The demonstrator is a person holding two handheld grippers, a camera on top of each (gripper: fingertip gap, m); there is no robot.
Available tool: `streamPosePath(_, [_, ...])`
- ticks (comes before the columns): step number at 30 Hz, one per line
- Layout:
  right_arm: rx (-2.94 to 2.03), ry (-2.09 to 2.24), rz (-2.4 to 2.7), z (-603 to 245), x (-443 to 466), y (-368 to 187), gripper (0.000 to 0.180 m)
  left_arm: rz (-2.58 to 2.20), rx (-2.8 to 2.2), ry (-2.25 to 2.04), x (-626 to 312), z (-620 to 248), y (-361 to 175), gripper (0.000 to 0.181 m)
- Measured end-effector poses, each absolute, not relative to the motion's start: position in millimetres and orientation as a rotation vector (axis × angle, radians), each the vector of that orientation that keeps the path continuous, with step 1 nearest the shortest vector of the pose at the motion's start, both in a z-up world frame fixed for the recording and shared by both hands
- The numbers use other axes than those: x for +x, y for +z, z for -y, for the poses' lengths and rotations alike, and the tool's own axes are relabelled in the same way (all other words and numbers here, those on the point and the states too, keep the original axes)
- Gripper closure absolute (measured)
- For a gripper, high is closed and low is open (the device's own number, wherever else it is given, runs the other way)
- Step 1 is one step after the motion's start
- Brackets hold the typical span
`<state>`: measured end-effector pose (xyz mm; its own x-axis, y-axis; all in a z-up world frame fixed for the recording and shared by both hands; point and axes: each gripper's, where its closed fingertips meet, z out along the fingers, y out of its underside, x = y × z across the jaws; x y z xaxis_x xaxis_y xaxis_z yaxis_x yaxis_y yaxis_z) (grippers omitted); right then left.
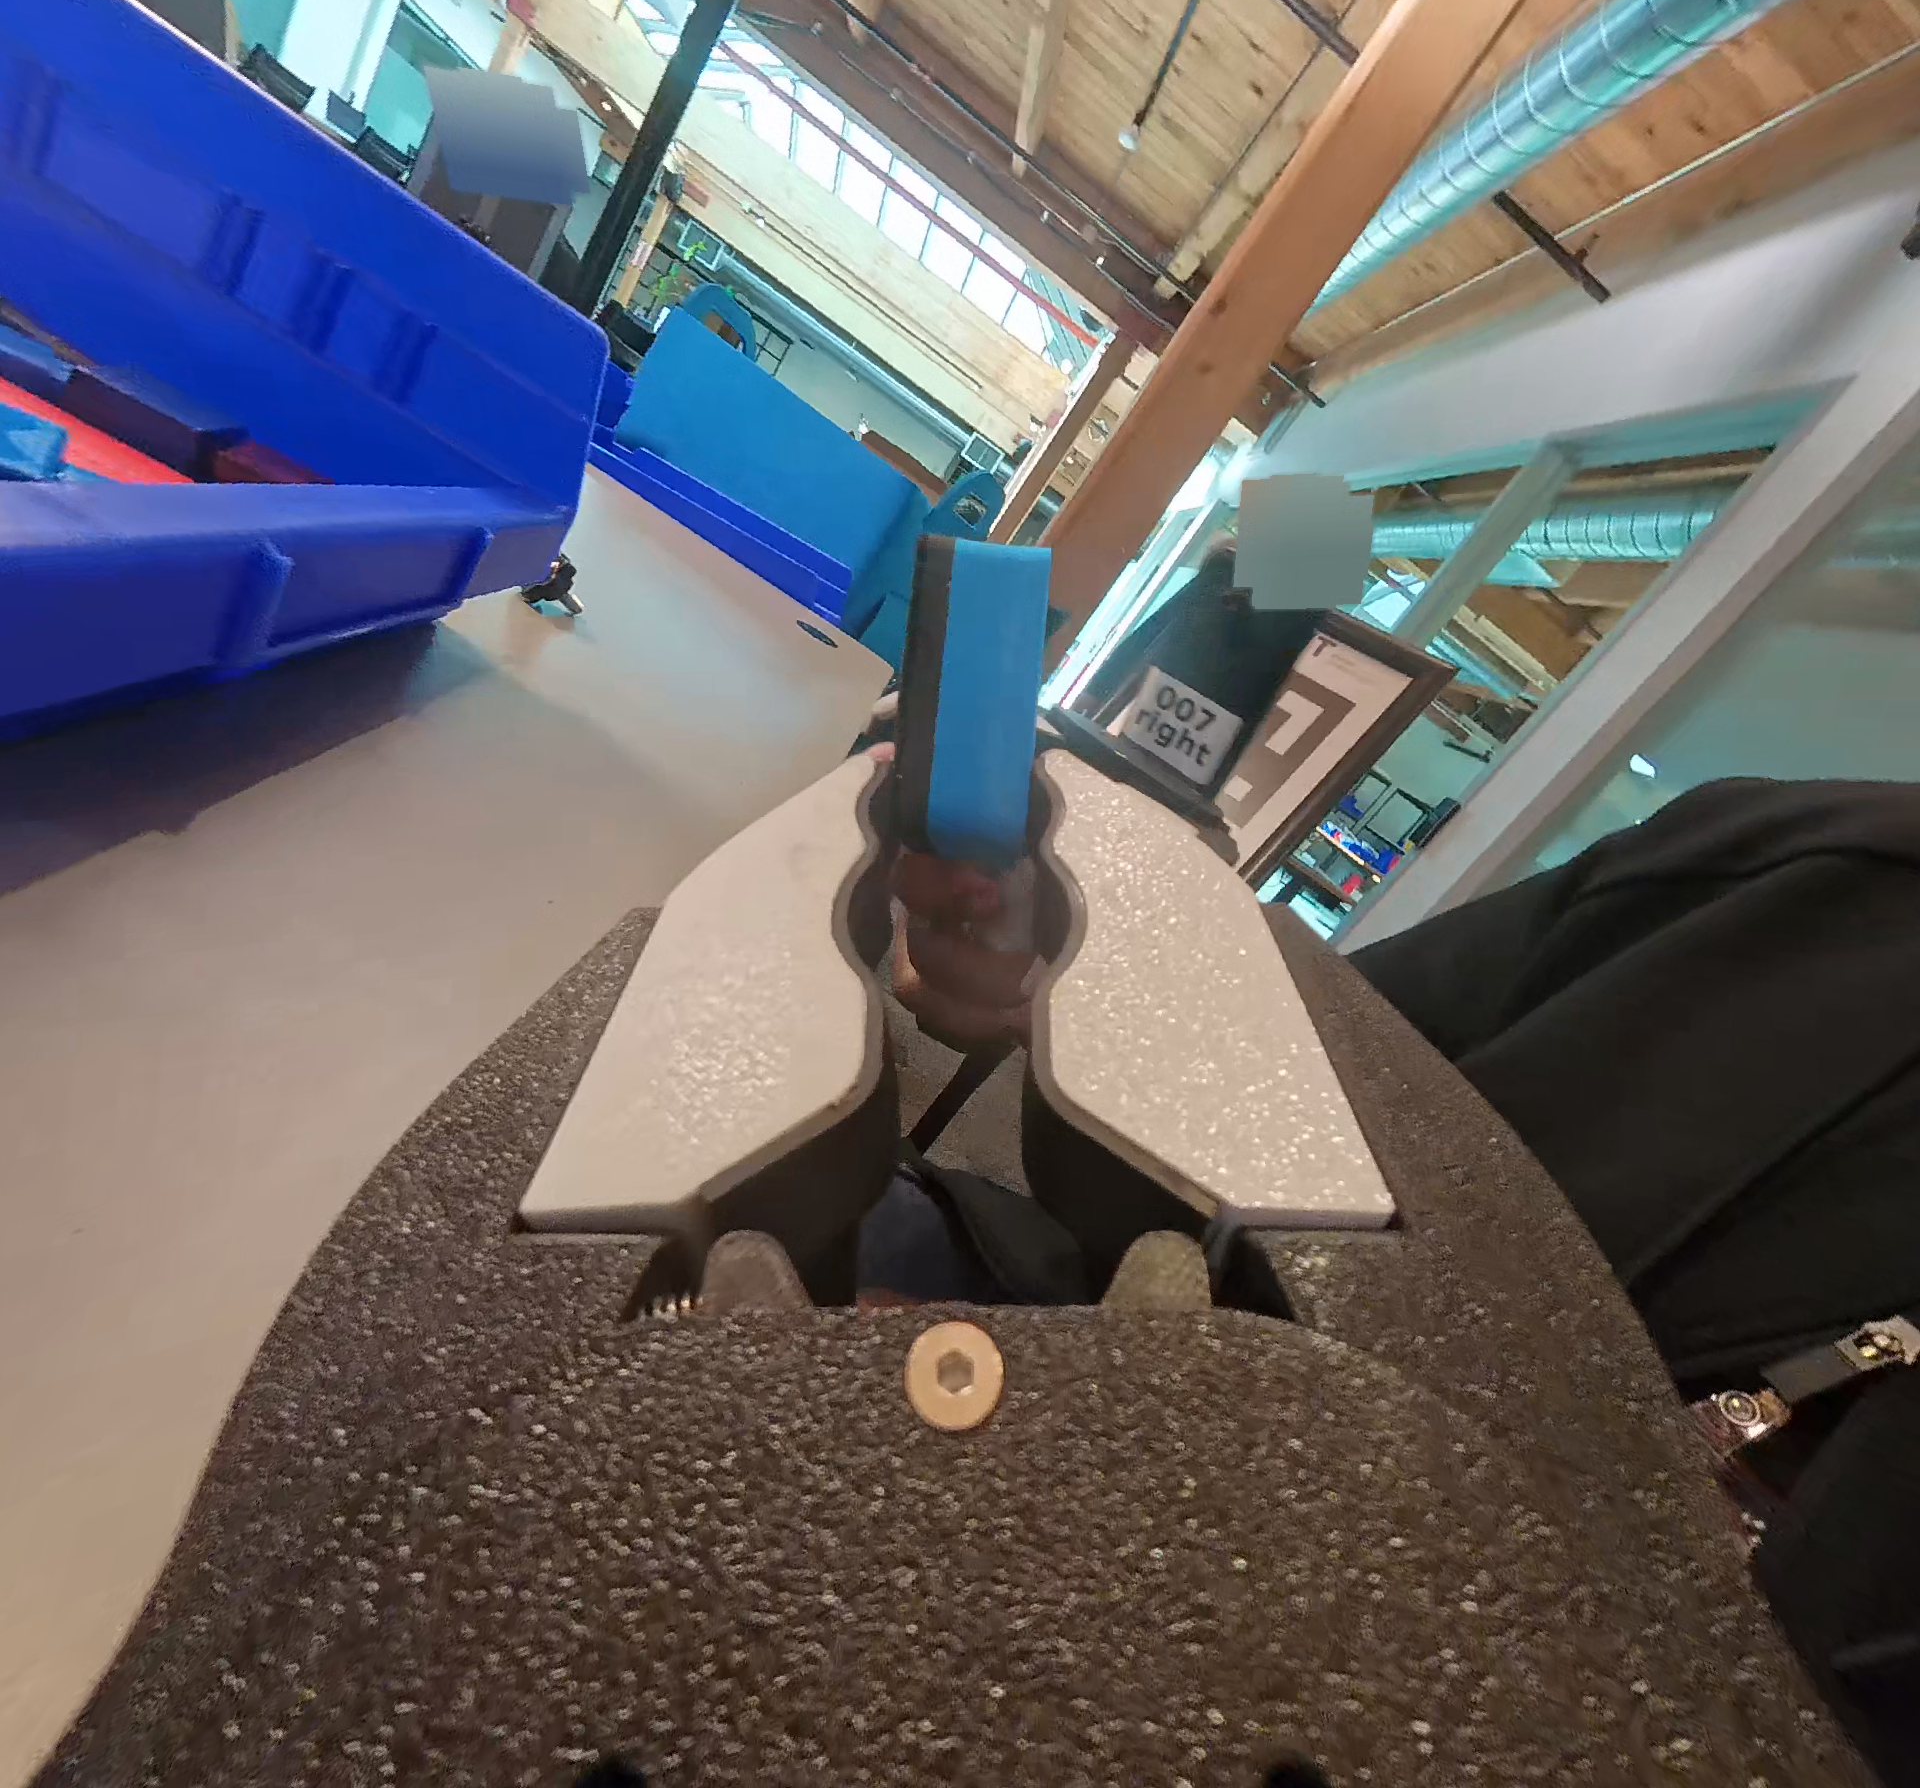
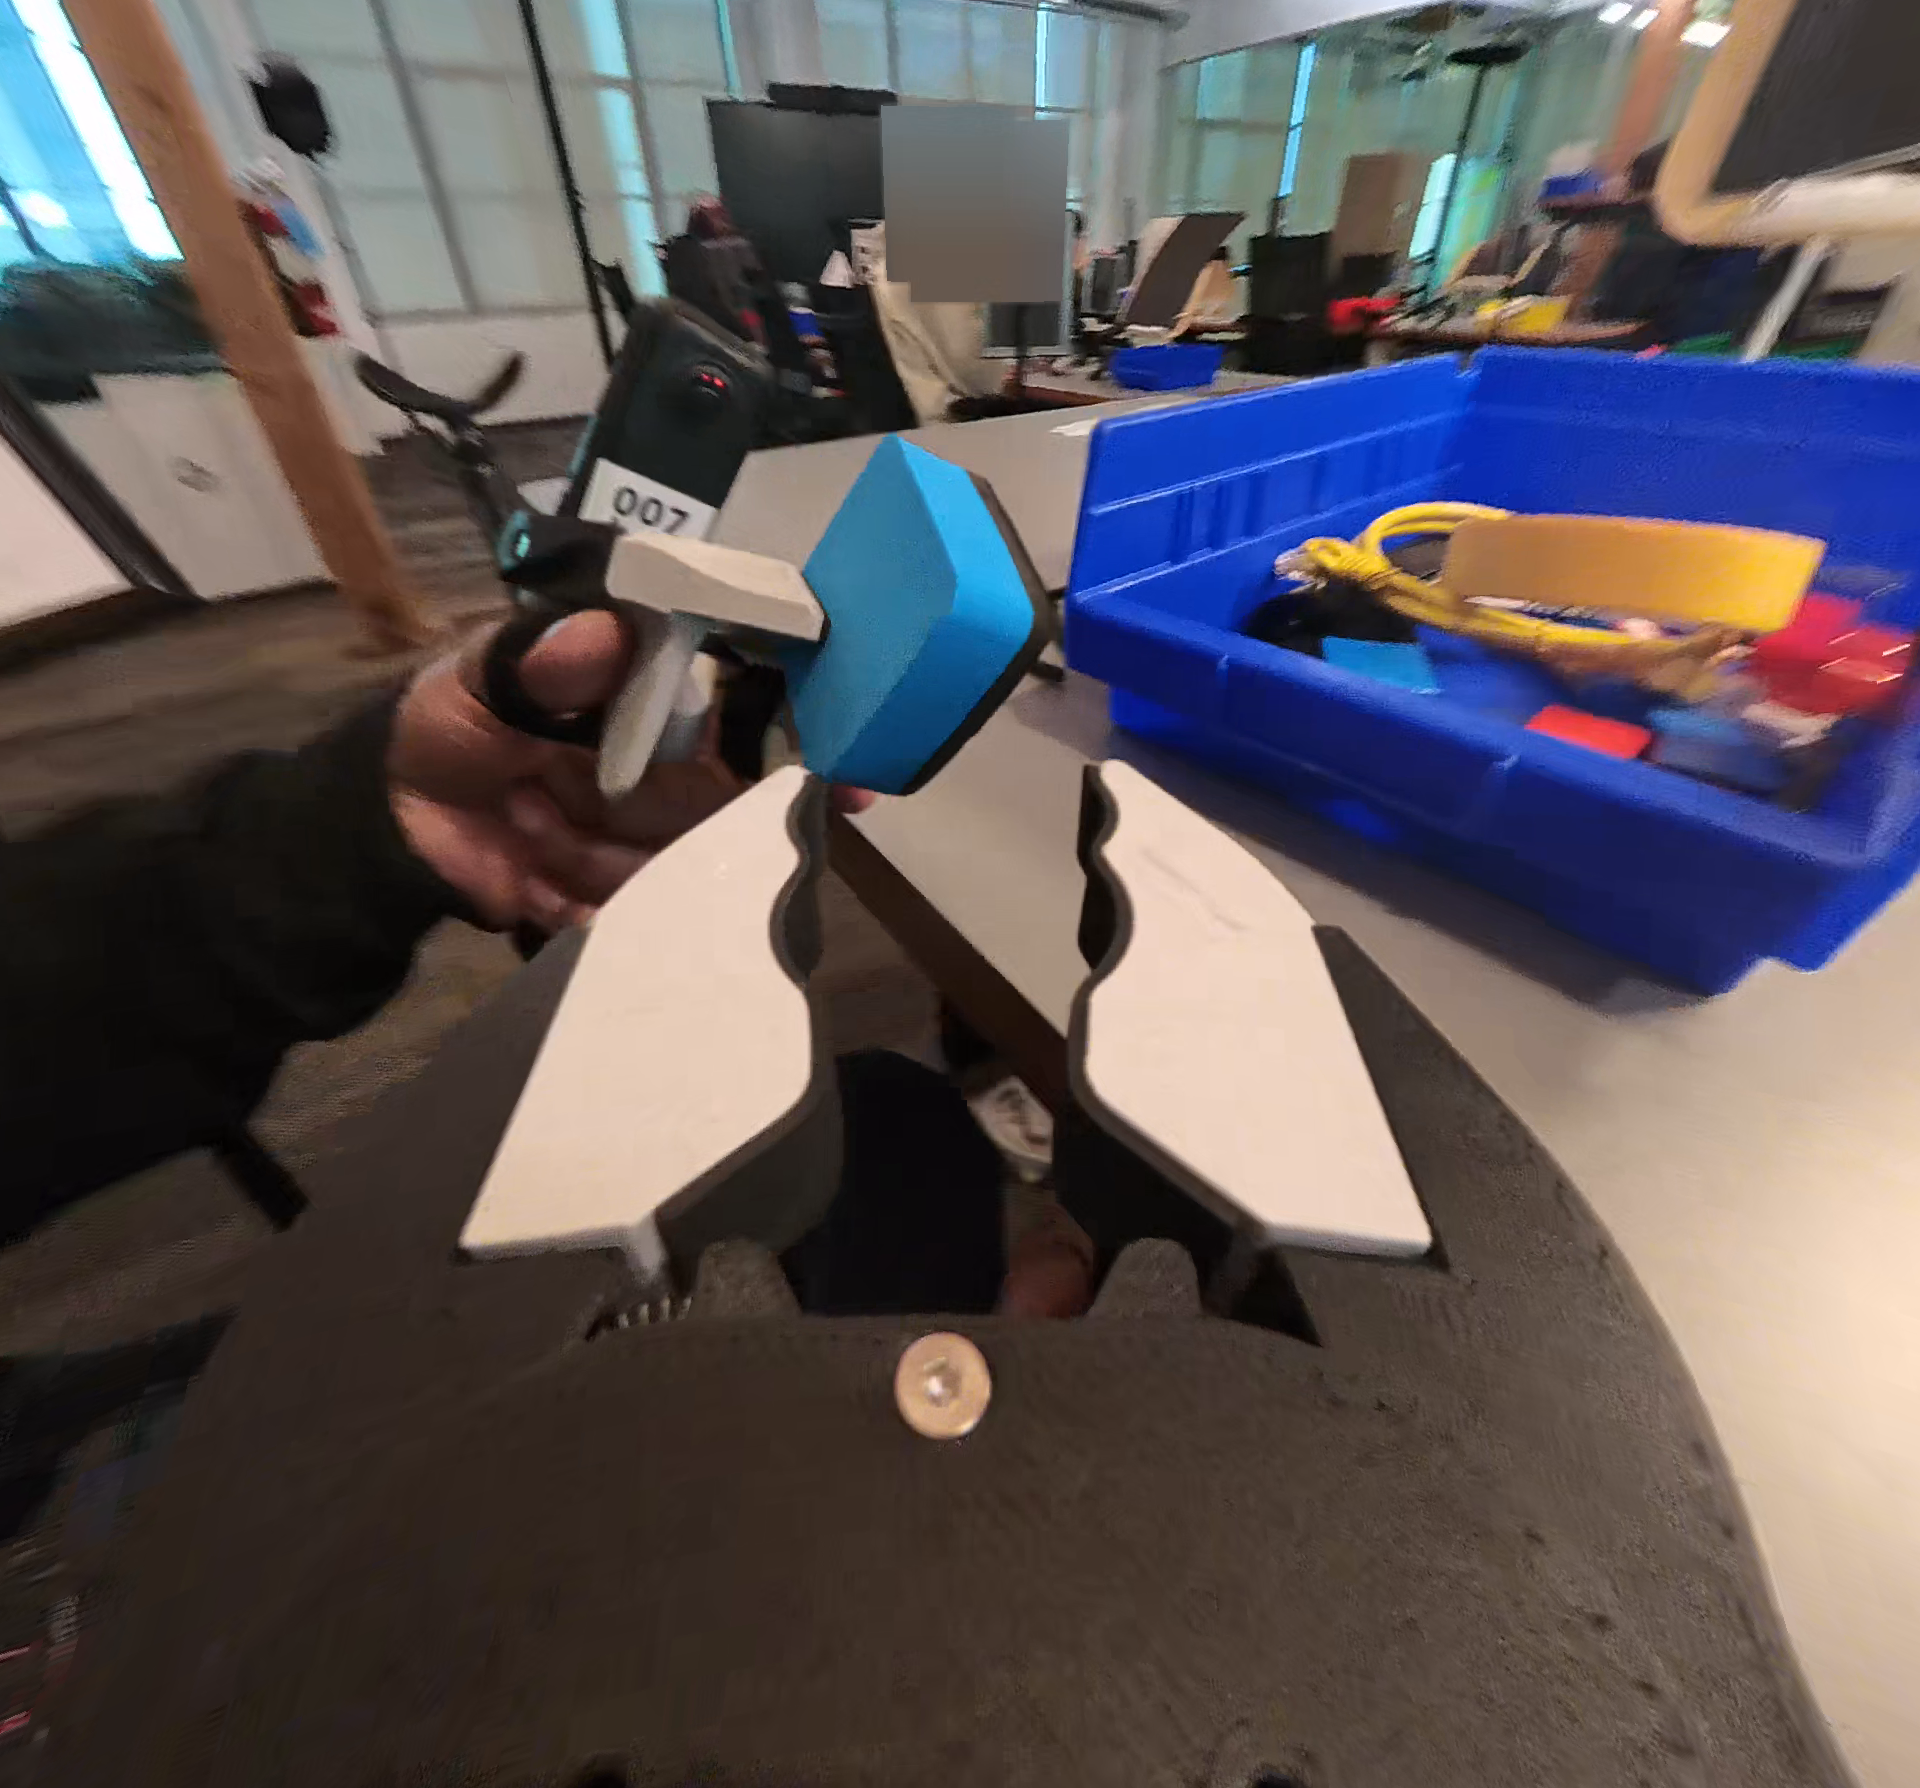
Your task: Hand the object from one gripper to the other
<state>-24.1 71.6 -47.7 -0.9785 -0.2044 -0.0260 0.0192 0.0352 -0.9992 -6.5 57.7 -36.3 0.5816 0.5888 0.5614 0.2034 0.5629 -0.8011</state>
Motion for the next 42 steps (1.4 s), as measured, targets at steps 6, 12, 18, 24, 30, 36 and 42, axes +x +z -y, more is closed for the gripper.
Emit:
streamPosePath(6, [-0.157, -2.152, -2.173, -68, -25, -47, 0.128, 0.993, -0.928, 0.262, -11, -53, -37, 0.157])
streamPosePath(12, [-0.688, -2.642, -2.628, -69, -54, -43, 0.119, 1.273, -0.826, 0.249, -23, -35, -55, 0.157])
streamPosePath(18, [-1.407, -2.729, -2.740, -60, -33, -59, 0.119, 1.313, -0.789, 0.158, -29, -50, -56, 0.157])
streamPosePath(24, [-1.380, -2.800, -2.814, -62, -43, -56, 0.145, 1.251, -0.775, 0.045, -32, -67, -57, 0.157])
streamPosePath(30, [-0.650, -2.636, -2.546, -68, -46, -40, 0.147, 1.043, -0.874, 0.254, -22, -65, -25, 0.130])
streamPosePath(36, [-0.227, -1.996, -1.878, -76, -10, -26, 0.148, 0.939, -0.950, 0.461, -11, -54, -19, 0.111])
streamPosePath(42, [-0.142, -1.675, -1.595, -85, 10, -22, 0.149, 0.768, -0.966, 0.376, 2, -74, -14, 0.123])
